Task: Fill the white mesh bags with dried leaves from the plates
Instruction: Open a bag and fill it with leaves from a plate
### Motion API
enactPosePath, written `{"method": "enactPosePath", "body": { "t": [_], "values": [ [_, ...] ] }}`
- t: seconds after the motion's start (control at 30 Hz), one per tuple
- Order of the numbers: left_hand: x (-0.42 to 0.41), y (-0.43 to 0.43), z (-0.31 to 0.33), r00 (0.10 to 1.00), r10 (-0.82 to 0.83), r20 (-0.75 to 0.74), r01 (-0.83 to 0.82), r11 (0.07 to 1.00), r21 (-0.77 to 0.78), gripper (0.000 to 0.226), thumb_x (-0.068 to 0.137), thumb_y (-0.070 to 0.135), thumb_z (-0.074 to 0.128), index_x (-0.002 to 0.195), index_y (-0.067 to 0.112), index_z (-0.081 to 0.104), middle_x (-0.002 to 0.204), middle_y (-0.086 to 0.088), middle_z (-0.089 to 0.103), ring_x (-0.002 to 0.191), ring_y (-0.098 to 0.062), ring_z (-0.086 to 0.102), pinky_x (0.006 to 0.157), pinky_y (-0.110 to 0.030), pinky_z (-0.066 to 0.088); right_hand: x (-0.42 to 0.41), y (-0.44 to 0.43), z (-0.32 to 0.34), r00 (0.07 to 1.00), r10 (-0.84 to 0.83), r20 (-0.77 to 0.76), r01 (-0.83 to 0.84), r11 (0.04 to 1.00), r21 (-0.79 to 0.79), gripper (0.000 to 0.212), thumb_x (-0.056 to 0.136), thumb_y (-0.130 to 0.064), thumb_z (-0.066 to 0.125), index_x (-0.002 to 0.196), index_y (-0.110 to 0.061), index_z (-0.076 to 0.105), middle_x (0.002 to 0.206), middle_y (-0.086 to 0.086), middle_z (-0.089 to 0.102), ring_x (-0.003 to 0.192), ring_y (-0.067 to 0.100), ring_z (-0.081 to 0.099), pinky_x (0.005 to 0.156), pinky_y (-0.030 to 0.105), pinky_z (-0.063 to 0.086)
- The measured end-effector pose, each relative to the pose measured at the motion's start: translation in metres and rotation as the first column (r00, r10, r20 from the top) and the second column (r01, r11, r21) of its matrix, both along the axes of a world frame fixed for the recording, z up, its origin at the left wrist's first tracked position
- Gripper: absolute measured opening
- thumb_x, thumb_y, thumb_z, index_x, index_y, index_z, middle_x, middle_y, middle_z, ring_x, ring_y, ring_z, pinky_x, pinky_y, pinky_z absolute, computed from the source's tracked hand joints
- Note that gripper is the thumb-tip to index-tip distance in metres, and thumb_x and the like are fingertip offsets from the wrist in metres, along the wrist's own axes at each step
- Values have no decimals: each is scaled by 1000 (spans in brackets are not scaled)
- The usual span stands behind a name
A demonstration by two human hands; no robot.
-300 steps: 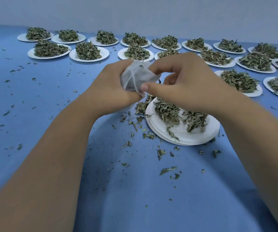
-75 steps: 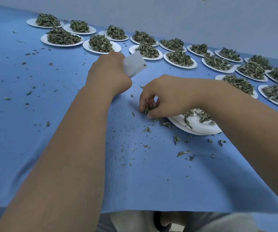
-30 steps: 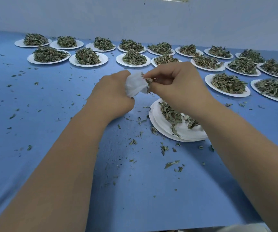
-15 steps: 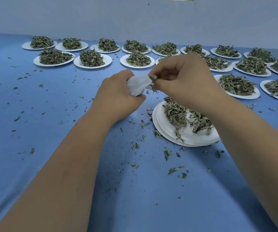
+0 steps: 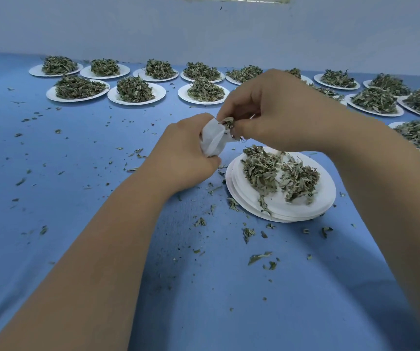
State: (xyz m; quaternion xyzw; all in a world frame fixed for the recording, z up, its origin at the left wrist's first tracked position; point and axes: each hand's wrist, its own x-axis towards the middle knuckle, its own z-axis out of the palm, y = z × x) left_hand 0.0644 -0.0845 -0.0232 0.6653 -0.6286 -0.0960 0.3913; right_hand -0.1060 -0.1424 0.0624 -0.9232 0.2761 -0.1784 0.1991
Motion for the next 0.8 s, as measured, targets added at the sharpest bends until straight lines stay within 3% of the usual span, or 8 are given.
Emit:
{"method": "enactPosePath", "body": {
  "t": [0.1, 0.2, 0.27, 0.37, 0.47, 0.57, 0.63, 0.8],
  "values": [
    [-2, -1, 1, 1000, -14, -18, 15, 1000, 15, 39, 73, 28, 80, 77, 45, 45, 76, 18, 53, 66, 15, 50, 52, -6, 36, 2, -2, 1, 1000, 3, 1, -3, 998, -64, 25, 84, -4, 64, 96, -26, 66, 85, -11, 76, 79, -4, 68, 66, 15, 50],
    [-5, -2, 0, 998, -27, -63, 28, 999, 16, 28, 69, 44, 74, 79, 40, 48, 77, 14, 55, 63, 9, 50, 54, -18, 34, 4, -5, -1, 998, -17, 53, 22, 995, -97, 27, 80, -3, 63, 99, -22, 59, 82, -11, 76, 77, -4, 65, 60, 7, 45],
    [-3, -6, -1, 997, -9, -79, 9, 1000, -5, 26, 67, 48, 68, 80, 34, 51, 76, 11, 56, 62, 3, 49, 54, -18, 35, 5, -5, -2, 998, -17, 57, 24, 992, -127, 21, 78, -6, 67, 93, -21, 66, 79, -11, 76, 78, -2, 68, 65, 7, 48],
    [-2, -12, -2, 995, 71, 69, -70, 997, -12, 34, 70, 45, 61, 66, 27, 33, 61, 8, 36, 50, -5, 35, 44, -12, 30, 3, -3, 1, 999, -3, 52, 7, 996, -86, 13, 78, -16, 77, 83, -28, 78, 76, -15, 75, 74, -8, 69, 68, 16, 55],
    [-3, -21, -1, 989, 90, 116, -92, 996, 9, 35, 76, 32, 64, 62, 24, 32, 57, 7, 35, 52, -12, 31, 44, -12, 32, -2, -2, 5, 997, 42, -60, -42, 999, 9, 13, 83, -23, 78, 90, -34, 79, 89, -11, 77, 78, -5, 70, 71, 19, 58],
    [-3, -20, -2, 993, 65, 98, -66, 998, 8, 36, 78, 31, 66, 61, 23, 35, 57, 7, 36, 53, -9, 35, 47, -15, 33, -5, -5, 4, 991, 61, -116, -61, 998, 6, 16, 94, -33, 66, 97, -27, 80, 89, 4, 76, 53, 5, 59, 47, 17, 44],
    [-5, -12, -1, 1000, 13, 9, -12, 998, -68, 26, 75, 39, 71, 69, 34, 46, 60, 12, 48, 53, 0, 47, 50, -9, 37, -5, -6, -1, 994, 35, -100, -37, 999, -25, 27, 98, -38, 60, 95, -21, 80, 87, 18, 72, 42, 8, 42, 43, 18, 33],
    [-8, -2, -1, 998, -55, 11, 56, 993, -108, 38, 83, 24, 67, 115, 39, 53, 80, 16, 61, 71, -1, 55, 57, -15, 41, -1, -7, -21, 991, -79, 105, 73, 996, 58, 9, 81, -29, 83, 85, -24, 76, 89, -13, 68, 77, -9, 58, 64, 19, 46]
  ]
}}
